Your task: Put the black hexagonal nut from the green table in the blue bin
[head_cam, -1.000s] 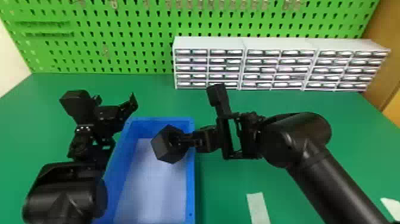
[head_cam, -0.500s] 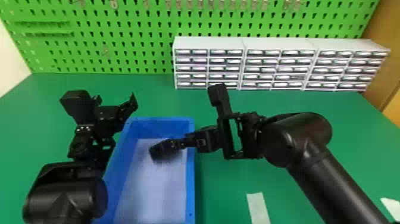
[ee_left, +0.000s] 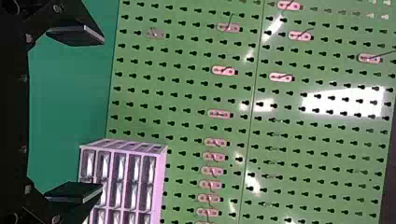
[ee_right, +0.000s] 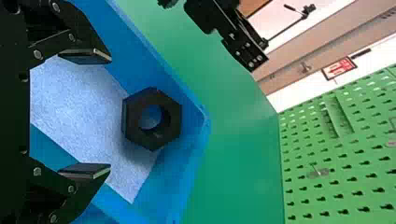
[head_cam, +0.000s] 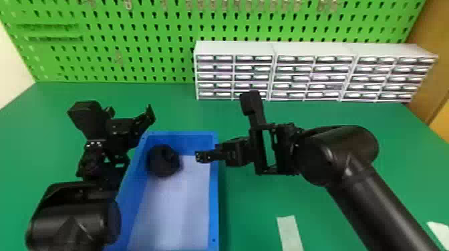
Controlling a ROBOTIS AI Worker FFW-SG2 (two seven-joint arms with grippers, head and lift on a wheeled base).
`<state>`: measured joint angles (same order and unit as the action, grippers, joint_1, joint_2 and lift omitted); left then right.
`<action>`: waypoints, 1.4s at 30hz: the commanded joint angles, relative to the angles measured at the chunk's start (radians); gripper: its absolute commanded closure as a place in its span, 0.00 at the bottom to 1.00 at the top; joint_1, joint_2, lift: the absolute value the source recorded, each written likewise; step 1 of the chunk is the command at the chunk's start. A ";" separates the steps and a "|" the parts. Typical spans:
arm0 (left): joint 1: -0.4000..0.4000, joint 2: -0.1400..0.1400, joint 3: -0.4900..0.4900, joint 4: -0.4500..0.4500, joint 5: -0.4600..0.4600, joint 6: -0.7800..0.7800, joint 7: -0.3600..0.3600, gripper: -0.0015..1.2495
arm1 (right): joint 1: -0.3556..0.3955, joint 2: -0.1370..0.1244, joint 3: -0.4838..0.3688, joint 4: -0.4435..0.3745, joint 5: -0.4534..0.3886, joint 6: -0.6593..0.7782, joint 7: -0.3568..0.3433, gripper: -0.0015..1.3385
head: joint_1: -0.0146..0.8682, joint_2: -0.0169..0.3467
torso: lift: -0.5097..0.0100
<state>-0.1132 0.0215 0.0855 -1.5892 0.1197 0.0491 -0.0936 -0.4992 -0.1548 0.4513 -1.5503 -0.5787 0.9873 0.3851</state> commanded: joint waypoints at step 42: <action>0.003 0.000 -0.004 0.000 -0.002 0.003 -0.002 0.14 | 0.080 0.031 -0.421 -0.159 0.278 -0.072 0.000 0.29 | 0.79 0.19 | 0.79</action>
<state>-0.1104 0.0215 0.0826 -1.5892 0.1189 0.0516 -0.0951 -0.4276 -0.1237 0.0633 -1.6939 -0.3259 0.9158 0.3850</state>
